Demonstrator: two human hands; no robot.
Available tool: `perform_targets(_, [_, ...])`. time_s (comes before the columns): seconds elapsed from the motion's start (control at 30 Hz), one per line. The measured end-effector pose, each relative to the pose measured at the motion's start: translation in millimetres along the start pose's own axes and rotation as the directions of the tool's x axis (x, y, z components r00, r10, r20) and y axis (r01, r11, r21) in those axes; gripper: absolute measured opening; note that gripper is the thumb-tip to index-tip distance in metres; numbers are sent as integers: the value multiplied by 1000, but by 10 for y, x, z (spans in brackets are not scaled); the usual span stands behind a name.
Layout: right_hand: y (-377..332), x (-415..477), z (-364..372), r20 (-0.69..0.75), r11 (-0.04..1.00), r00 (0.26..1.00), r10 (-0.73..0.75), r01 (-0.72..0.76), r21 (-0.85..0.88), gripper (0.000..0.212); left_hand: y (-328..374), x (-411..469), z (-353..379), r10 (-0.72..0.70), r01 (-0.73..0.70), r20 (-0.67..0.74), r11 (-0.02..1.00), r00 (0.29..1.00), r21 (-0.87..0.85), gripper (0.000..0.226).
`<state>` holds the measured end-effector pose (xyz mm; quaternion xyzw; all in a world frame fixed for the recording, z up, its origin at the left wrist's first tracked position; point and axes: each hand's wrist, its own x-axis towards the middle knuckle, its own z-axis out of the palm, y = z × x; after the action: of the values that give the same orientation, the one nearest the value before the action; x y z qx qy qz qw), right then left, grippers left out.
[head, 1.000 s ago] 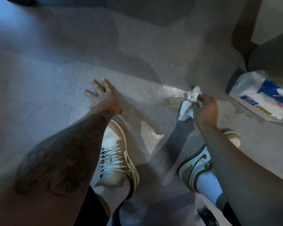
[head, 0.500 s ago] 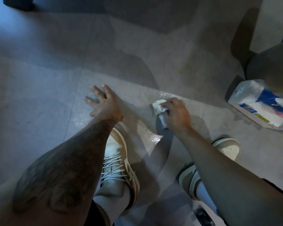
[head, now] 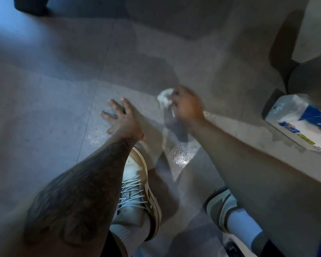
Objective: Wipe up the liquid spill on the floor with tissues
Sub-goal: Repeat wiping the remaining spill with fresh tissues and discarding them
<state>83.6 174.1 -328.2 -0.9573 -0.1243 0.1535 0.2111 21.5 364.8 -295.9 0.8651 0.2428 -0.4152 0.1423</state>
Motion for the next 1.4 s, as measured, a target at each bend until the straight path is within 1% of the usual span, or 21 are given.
perform_targets(0.07, [-30,-480,33,73,992,989,-129,127,25,25,-4,8,2,-1,1,-1,1000,1000,0,145])
perform_targets(0.13, [223,-779,27,116,986,980,-163,156,66,33,-14,7,8,3,-3,0,1000,1000,1,145])
perform_targets(0.2, [591,-743,-60,10,999,1000,-2,1,41,34,-18,0,9,7,-7,-3,1000,1000,12,145])
perform_targets(0.3, [1035,-403,-298,-182,957,940,288,-274,96,33,-11,-3,-2,8,-8,12,1000,1000,-2,145])
perform_targets(0.4, [909,154,-402,-113,906,900,421,-412,91,25,-5,-1,-11,12,-12,11,1000,1000,-6,144])
perform_targets(0.5, [473,431,-169,-123,927,934,336,-304,220,17,11,-12,-12,12,-12,-2,1000,1000,3,142])
perform_targets(0.57, [194,117,-3,-23,973,996,87,-80,215,13,18,-18,-11,12,-12,3,1000,1000,7,142])
perform_targets(0.6, [69,-170,4,58,967,998,23,-37,251,14,15,-15,-15,12,-12,3,1000,1000,15,142])
perform_targets(0.67, [213,-749,28,62,976,982,-181,171,138,28,13,-9,-10,12,-13,7,1000,1000,20,143])
perform_targets(0.7, [419,-965,5,85,978,978,-189,181,100,29,12,-9,-8,15,-15,13,1000,1000,17,144])
perform_targets(0.73, [630,-1120,-69,79,993,991,-109,105,58,28,10,-14,-8,17,-18,17,1000,1000,18,144])
perform_targets(0.8, [1043,-1136,-219,-38,975,975,218,-216,48,26,6,-22,-21,16,-17,20,1000,1000,23,143])
perform_targets(0.87, [1314,-982,-310,-151,909,897,416,-415,37,30,14,-27,-33,19,-19,23,1000,1000,17,143])
perform_targets(0.93, [1334,-680,-380,-282,858,812,512,-497,127,32,15,-21,-34,19,-19,26,1000,999,13,143])
perform_targets(1.0, [1163,-343,-376,-332,865,798,502,-465,191,33,11,-13,-34,16,-17,26,1000,1000,7,143])
perform_targets(1.07, [841,-150,-304,-294,918,870,396,-361,167,32,14,-15,-36,19,-19,26,1000,999,10,143])
perform_targets(1.13, [505,-195,-159,-117,971,967,227,-216,103,30,12,-19,-36,19,-19,32,1000,999,-1,143])
perform_targets(1.23, [284,-669,17,32,993,999,-5,1,117,34,25,-25,-46,21,-21,36,1000,999,3,144])
perform_targets(1.3, [415,-958,-23,41,991,999,7,-12,131,32,28,-29,-46,19,-19,37,1000,999,0,144])
perform_targets(1.37, [549,-1053,-184,18,963,982,186,-186,194,25,25,-36,-40,23,-23,34,1000,999,1,143])
perform_targets(1.4, [602,-1049,-267,11,914,948,319,-311,260,21,23,-39,-40,25,-25,32,1000,999,-1,143])
